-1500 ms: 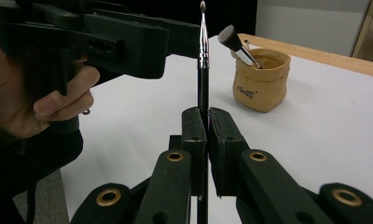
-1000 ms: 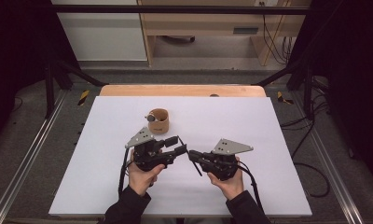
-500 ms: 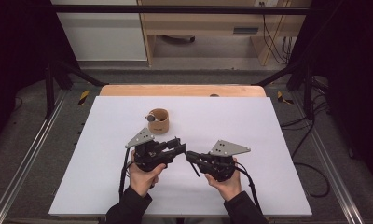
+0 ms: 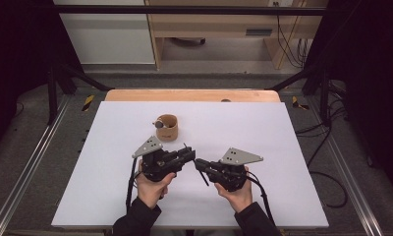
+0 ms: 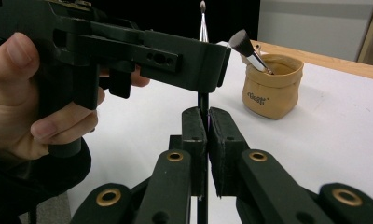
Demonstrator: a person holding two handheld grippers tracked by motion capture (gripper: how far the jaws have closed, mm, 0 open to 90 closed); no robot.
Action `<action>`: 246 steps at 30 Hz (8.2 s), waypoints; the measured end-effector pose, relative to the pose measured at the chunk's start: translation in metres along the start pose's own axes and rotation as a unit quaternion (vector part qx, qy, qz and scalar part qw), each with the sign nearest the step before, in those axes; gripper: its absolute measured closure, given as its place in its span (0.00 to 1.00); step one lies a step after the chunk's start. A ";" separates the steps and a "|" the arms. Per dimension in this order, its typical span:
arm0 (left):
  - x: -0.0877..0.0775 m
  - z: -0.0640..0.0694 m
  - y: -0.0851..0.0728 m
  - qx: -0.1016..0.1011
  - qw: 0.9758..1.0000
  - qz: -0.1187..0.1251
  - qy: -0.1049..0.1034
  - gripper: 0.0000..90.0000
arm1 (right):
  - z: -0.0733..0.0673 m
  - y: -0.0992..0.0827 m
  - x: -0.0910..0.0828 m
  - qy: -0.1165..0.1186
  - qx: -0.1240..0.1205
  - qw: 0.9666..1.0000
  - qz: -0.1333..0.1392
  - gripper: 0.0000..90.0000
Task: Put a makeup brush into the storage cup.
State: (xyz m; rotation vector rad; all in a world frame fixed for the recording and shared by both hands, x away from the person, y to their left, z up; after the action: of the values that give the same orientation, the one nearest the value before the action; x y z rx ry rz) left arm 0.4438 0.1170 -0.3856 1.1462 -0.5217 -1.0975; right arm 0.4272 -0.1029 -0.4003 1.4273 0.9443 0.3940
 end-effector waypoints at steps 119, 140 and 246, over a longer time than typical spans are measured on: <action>-0.069 -0.036 0.025 0.067 0.994 0.032 0.085 0.94 | 0.098 -0.038 -0.090 -0.191 0.030 0.981 -0.027 0.08; -0.059 -0.038 0.045 0.073 0.993 0.039 0.089 0.94 | 0.100 -0.042 -0.094 -0.190 0.030 0.981 -0.027 0.08; 0.033 -0.122 0.083 0.101 0.971 -0.014 0.214 0.94 | 0.094 -0.044 -0.081 -0.174 0.023 0.984 -0.042 0.07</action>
State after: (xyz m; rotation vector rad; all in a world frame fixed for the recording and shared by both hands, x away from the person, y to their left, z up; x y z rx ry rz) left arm 0.5907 0.1441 -0.3617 1.5260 -0.2815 -0.7972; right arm 0.4356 -0.2309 -0.4282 1.4358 0.7277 0.0545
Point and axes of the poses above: each handheld gripper's, and its own axes: x roughly forward along the jaws, y roughly out of its top, z roughly to its right, the point moved 1 cm from there along x, roughly forward along the jaws, and after that the axes turned 7 degrees about -y, right-handed, at the moved point
